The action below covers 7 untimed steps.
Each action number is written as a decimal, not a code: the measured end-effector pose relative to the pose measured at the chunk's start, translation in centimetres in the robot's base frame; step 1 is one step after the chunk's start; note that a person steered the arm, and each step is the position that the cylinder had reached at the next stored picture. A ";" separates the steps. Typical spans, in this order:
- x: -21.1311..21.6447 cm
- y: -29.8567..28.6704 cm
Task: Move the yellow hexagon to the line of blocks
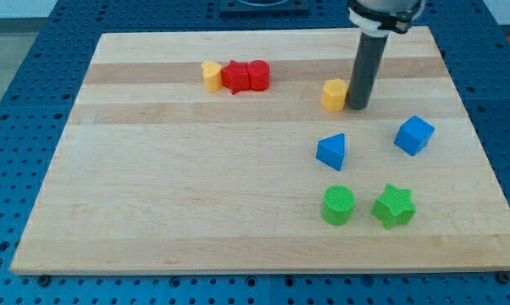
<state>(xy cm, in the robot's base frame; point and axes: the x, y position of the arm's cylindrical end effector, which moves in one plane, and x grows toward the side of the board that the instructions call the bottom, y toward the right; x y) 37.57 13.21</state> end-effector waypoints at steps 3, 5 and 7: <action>0.1 -3.7; -1.0 -4.7; -2.9 -4.7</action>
<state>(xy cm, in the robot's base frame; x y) 34.66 8.55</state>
